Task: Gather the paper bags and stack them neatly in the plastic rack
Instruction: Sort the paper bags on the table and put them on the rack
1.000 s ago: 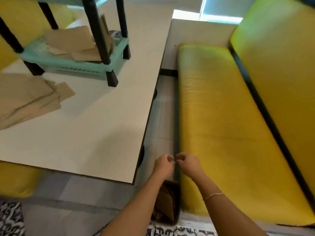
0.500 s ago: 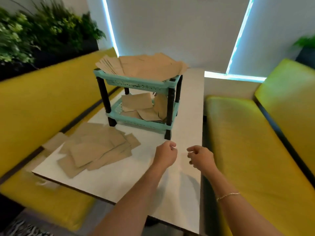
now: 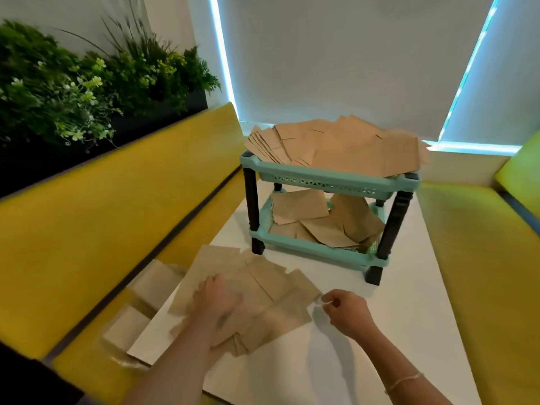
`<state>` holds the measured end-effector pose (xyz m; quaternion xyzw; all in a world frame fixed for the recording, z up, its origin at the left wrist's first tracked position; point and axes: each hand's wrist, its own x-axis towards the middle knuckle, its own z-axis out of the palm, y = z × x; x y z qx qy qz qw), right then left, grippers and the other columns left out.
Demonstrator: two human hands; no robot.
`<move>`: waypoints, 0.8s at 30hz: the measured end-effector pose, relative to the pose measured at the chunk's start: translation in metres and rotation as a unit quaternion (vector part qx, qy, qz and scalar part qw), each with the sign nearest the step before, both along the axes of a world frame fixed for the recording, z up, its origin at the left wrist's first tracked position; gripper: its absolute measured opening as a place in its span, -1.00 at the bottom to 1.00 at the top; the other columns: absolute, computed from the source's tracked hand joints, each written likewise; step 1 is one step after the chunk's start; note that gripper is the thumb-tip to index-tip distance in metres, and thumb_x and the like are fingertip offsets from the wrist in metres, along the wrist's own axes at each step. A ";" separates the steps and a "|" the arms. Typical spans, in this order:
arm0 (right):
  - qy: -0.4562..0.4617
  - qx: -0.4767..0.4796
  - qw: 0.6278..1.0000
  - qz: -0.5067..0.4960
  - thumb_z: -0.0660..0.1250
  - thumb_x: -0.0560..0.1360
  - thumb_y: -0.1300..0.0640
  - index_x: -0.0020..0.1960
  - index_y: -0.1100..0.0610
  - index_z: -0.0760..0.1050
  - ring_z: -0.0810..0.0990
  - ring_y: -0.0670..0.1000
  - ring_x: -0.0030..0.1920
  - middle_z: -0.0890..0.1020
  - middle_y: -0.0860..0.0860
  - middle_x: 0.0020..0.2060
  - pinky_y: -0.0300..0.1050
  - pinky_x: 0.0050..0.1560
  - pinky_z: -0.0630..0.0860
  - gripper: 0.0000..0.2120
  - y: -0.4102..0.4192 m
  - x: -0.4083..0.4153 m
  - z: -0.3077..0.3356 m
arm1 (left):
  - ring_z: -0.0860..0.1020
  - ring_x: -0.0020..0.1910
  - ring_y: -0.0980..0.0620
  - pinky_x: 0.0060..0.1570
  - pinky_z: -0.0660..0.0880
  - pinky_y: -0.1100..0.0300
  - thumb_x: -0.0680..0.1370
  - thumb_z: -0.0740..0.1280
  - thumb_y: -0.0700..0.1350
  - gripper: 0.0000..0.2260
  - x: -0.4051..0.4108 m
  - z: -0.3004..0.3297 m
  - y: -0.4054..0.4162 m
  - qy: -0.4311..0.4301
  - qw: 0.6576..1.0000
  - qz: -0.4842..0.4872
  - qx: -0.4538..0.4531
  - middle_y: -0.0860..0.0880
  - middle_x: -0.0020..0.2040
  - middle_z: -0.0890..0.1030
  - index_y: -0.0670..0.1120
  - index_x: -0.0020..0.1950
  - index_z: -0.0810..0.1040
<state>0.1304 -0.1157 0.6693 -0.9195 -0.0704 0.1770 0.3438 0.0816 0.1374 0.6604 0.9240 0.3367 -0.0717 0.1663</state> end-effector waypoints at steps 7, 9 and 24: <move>-0.031 -0.028 0.999 0.009 0.21 0.54 0.23 0.10 0.11 0.58 0.51 -0.08 -0.07 0.62 0.01 0.06 -0.36 -0.09 0.34 -0.78 0.024 0.007 0.002 | 0.39 0.20 -0.06 0.21 0.34 0.09 0.30 0.48 0.22 -0.31 0.008 0.000 0.019 -0.014 0.999 -0.025 0.045 -0.10 0.27 0.34 -0.01 0.33 0.34; -0.036 -0.032 0.999 0.012 0.20 0.54 0.23 0.10 0.11 0.57 0.46 -0.11 -0.08 0.61 0.00 0.06 -0.36 -0.11 0.32 -0.78 0.032 0.008 0.004 | 0.43 0.13 -0.03 0.14 0.40 0.14 0.30 0.53 0.11 -0.32 0.010 0.006 0.019 -0.024 0.999 -0.013 0.039 -0.10 0.26 0.30 -0.01 0.32 0.32; 0.094 0.135 0.986 0.024 0.50 0.33 0.04 0.35 0.01 0.32 0.45 0.09 0.24 0.47 0.01 0.26 0.06 0.28 0.42 -0.34 0.063 0.020 0.048 | 0.61 -0.11 0.09 -0.09 0.55 0.25 0.34 0.46 -0.41 -0.62 -0.006 0.106 0.017 -0.087 0.912 -0.134 -0.378 0.00 -0.07 0.65 -0.07 0.07 0.60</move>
